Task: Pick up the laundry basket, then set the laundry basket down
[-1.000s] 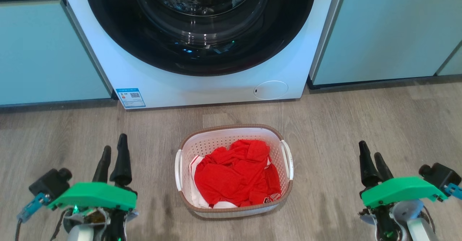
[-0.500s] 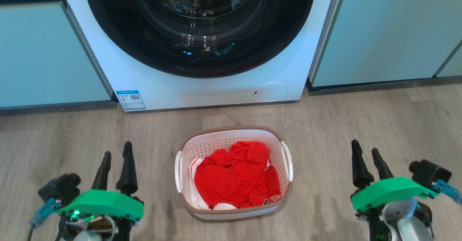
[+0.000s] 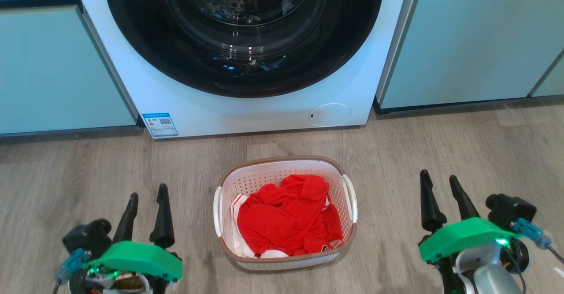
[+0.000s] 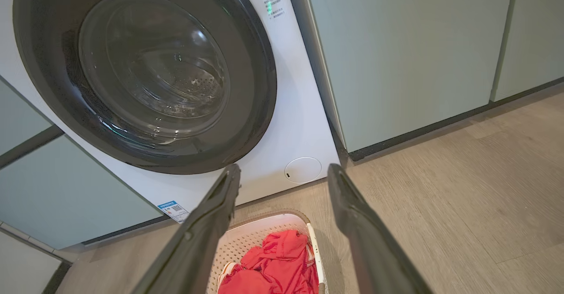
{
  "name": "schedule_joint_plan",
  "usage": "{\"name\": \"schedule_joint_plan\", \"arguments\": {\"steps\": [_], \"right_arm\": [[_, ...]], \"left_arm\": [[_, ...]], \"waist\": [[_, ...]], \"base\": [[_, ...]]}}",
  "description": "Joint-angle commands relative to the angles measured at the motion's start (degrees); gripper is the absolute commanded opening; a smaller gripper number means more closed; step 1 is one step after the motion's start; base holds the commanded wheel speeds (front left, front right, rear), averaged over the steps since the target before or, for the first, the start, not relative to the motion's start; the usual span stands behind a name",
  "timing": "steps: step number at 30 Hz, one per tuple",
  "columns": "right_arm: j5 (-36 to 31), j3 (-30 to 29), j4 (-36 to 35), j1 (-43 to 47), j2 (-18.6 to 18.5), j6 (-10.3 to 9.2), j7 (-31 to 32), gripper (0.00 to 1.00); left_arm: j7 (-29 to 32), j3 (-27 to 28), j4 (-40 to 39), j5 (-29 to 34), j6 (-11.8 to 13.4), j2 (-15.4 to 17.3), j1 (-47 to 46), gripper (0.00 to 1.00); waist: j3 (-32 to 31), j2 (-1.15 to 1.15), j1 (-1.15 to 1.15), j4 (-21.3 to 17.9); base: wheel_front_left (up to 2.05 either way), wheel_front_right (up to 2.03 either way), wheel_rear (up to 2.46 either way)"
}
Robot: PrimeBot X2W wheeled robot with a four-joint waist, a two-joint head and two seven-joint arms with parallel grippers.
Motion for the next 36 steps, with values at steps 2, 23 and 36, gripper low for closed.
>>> {"name": "schedule_joint_plan", "arguments": {"steps": [2,23,36], "right_arm": [[-2.6,1.7,-2.2,-1.9,-0.7,-0.07,-1.1,1.00],[-15.9,4.0,-1.8,-1.6,-0.8,-0.08,-4.6,1.00],[-18.0,4.3,-1.4,-1.7,-0.8,-0.09,-5.3,1.00]], "left_arm": [[-1.1,0.9,-1.6,2.6,0.2,0.8,-1.5,1.00],[-4.6,-0.1,-1.4,15.4,1.0,1.0,-0.3,1.00],[-5.3,0.1,-0.9,16.8,0.9,1.0,-0.2,1.00]], "waist": [[0.0,0.00,0.00,-0.1],[0.0,0.00,0.00,-0.4],[0.0,0.00,0.00,-0.5]], "base": [[0.00,0.00,0.00],[0.00,0.00,0.00],[0.00,0.00,0.00]]}}
